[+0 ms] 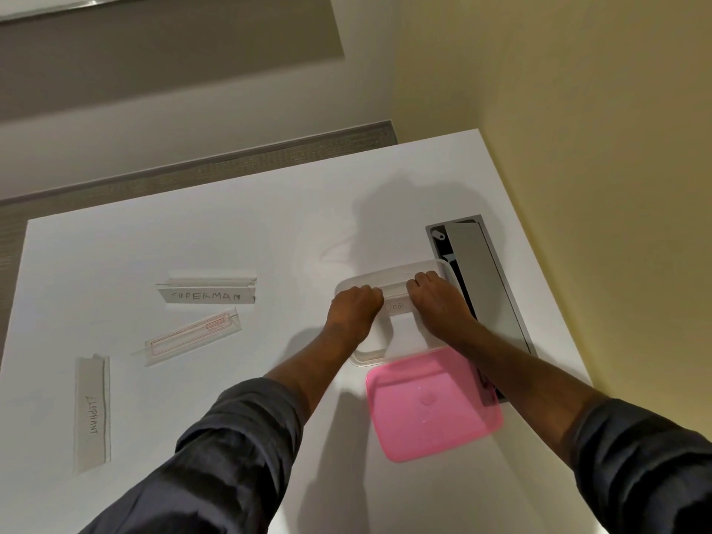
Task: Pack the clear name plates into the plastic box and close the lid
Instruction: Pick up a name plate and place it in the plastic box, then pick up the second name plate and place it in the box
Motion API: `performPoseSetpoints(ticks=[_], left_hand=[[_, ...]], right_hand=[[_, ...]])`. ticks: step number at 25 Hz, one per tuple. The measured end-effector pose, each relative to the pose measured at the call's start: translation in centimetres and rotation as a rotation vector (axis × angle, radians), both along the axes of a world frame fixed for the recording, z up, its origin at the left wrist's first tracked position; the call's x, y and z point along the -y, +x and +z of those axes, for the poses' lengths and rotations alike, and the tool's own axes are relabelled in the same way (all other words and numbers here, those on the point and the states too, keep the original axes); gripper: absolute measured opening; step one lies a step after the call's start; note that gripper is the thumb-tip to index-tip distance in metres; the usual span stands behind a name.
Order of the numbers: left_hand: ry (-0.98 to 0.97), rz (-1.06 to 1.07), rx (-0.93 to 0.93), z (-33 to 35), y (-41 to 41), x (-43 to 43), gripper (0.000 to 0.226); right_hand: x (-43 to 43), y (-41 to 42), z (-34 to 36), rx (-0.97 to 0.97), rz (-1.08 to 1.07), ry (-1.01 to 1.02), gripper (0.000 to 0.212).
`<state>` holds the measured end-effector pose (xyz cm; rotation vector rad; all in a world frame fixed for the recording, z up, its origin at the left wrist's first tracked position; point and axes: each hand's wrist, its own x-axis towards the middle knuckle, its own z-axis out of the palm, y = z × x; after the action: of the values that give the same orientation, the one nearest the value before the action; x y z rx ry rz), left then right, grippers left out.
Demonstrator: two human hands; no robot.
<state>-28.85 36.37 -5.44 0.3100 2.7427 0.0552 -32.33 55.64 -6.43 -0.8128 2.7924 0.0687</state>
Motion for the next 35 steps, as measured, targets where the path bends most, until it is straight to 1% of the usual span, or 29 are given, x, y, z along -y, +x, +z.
performPoseSetpoints(ticks=[3,5,7,8,10,12,15,17,22,24,26,28,30,32,35], left_hand=[[0.021,0.007,-0.033,0.5,0.5,-0.2,0.030],[0.060,0.015,-0.083,0.9,1.0,-0.2,0.028],[0.127,0.030,-0.149,1.7,1.6,-0.1,0.021],[0.163,0.044,-0.188,2.2,2.1,0.2,0.016],[0.255,0.098,-0.275,3.0,2.3,0.2,0.018],[0.349,0.201,-0.373,4.4,3.4,1.4,0.022],[0.499,0.436,-0.473,6.0,5.0,3.9,0.025],[0.549,0.558,-0.479,6.5,6.6,6.1,0.026],[0.575,0.799,-0.479,6.1,11.2,13.7,0.023],[0.628,0.954,-0.461,5.5,13.0,17.5,0.022],[0.676,1.136,-0.409,4.5,14.9,21.6,0.024],[0.652,1.254,-0.383,3.6,16.9,25.5,0.028],[0.606,1.332,-0.390,2.8,18.5,28.5,0.031],[0.600,1.412,-0.368,1.9,19.7,31.1,0.032],[0.618,1.463,-0.253,0.5,20.4,33.9,0.038]], right_hand=[[-0.2,0.6,0.1,-0.030,-0.009,-0.059,0.027],[-0.2,0.9,0.3,-0.029,-0.035,-0.100,0.029],[0.2,1.5,0.9,-0.017,-0.106,-0.138,0.024],[0.6,2.1,1.3,-0.016,-0.157,-0.169,0.026],[1.0,2.6,1.8,-0.006,-0.263,-0.263,0.029],[2.5,3.8,2.9,-0.014,-0.319,-0.381,0.031],[5.4,5.0,4.8,-0.027,-0.366,-0.505,0.031],[7.6,6.1,6.0,-0.025,-0.364,-0.548,0.029],[13.6,8.9,8.1,0.036,-0.324,-0.633,0.027],[16.2,9.4,8.0,0.146,-0.311,-0.628,0.033],[18.9,9.5,7.3,0.346,-0.346,-0.575,0.046],[21.7,9.8,6.3,0.499,-0.387,-0.530,0.057],[24.2,10.1,5.1,0.575,-0.405,-0.517,0.063],[26.5,10.5,4.1,0.646,-0.440,-0.529,0.066],[29.4,10.6,2.8,0.729,-0.525,-0.580,0.069]])
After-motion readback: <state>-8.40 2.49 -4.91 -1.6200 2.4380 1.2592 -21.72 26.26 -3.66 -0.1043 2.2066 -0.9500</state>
